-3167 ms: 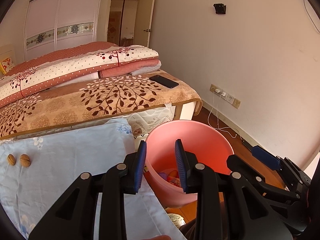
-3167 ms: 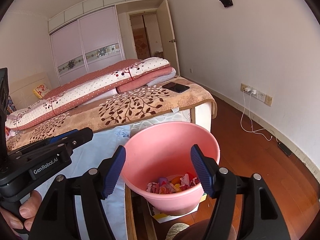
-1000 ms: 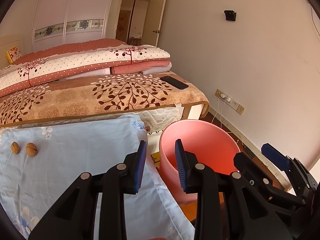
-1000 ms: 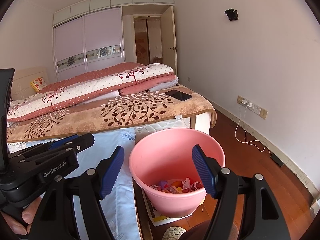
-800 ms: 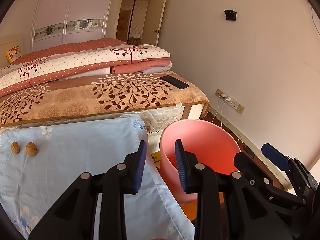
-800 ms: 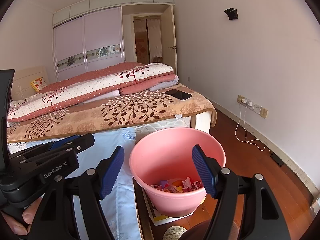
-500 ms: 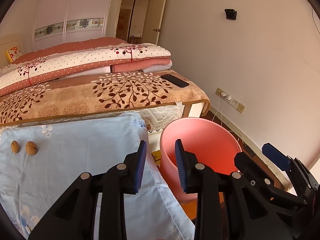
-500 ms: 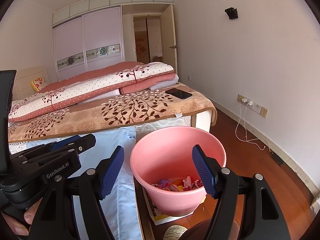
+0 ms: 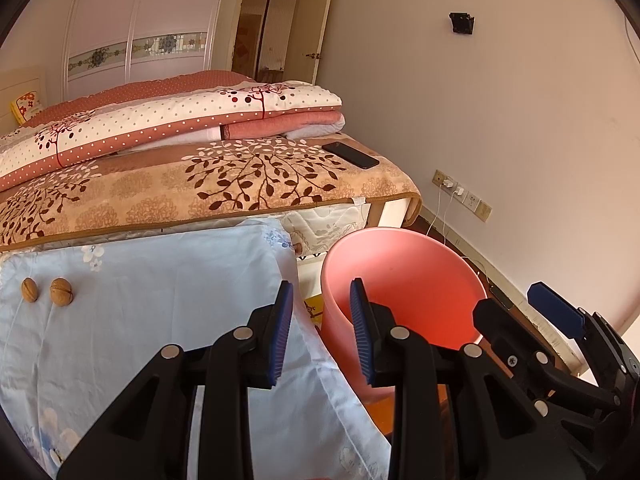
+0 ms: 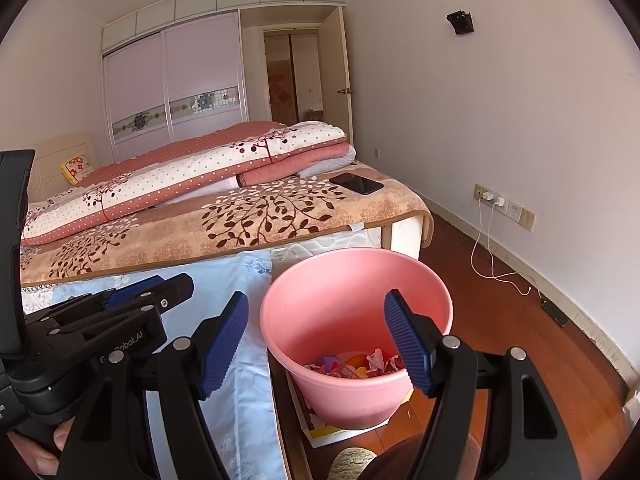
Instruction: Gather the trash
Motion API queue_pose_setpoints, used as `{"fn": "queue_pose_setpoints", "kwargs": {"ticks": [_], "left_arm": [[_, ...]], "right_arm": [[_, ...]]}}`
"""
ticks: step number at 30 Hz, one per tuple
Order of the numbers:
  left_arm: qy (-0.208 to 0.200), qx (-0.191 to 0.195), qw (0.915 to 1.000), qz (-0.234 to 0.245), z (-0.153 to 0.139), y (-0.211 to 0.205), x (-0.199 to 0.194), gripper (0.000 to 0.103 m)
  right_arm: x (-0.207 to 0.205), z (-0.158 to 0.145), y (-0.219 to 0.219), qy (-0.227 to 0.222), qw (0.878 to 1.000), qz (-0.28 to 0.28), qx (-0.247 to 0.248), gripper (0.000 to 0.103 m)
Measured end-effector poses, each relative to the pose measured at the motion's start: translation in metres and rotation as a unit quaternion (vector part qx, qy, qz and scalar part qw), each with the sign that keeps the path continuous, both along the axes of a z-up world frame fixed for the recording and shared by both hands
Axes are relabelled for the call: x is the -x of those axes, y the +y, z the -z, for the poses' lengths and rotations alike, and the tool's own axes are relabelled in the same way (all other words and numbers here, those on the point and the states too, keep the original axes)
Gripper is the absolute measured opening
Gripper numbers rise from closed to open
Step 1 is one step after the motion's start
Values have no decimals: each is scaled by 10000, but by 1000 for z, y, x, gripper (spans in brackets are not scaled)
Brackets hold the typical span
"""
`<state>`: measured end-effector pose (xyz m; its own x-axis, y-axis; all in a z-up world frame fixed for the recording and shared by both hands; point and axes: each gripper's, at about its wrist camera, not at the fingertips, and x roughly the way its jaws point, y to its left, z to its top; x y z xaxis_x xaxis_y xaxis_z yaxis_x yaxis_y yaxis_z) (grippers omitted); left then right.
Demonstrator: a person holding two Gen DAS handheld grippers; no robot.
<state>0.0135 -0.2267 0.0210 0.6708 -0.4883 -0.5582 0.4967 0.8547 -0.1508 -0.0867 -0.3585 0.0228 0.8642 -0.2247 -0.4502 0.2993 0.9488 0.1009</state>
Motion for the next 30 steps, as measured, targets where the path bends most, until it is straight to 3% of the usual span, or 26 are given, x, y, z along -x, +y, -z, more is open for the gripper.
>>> {"fn": "queue_pose_setpoints", "kwargs": {"ticks": [30], "left_arm": [[73, -128, 9999, 57, 7, -4, 1, 30]], "right_arm": [[2, 4, -1, 36, 9999, 44, -111, 69]]}}
